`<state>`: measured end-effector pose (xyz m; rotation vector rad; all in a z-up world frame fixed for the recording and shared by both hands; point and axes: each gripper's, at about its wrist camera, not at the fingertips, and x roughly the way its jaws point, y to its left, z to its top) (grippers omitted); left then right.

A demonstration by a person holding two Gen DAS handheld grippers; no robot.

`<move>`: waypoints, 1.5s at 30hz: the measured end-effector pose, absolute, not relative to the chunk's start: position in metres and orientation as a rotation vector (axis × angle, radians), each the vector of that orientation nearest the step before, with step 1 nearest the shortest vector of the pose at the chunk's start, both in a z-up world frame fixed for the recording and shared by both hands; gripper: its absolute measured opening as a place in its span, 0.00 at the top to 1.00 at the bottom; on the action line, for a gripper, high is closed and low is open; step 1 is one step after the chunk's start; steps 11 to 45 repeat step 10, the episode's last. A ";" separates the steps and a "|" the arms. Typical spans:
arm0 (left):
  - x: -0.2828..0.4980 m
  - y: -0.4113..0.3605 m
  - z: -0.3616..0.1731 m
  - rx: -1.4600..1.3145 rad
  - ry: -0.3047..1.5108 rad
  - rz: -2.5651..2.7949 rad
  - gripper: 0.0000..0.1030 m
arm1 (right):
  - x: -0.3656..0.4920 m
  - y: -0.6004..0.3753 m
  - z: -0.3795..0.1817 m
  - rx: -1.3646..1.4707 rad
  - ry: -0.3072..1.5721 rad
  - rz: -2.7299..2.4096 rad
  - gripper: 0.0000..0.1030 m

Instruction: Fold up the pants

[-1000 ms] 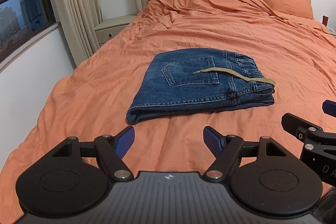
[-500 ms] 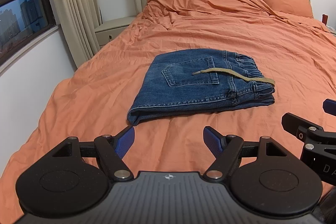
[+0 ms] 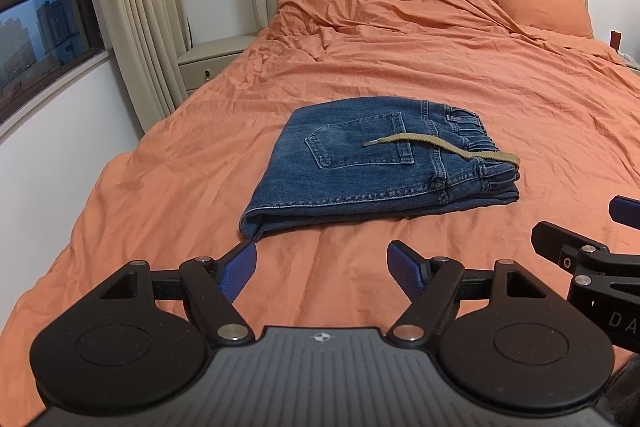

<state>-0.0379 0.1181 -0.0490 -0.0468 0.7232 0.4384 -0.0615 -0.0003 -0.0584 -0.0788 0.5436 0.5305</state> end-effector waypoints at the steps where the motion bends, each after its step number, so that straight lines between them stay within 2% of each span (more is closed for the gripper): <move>1: -0.037 0.119 -0.049 -0.046 0.724 0.438 0.15 | -0.062 0.000 -0.059 -0.080 0.544 0.531 0.21; 45: -0.037 0.119 -0.049 -0.030 0.717 0.445 0.16 | -0.062 0.000 -0.060 -0.081 0.549 0.533 0.21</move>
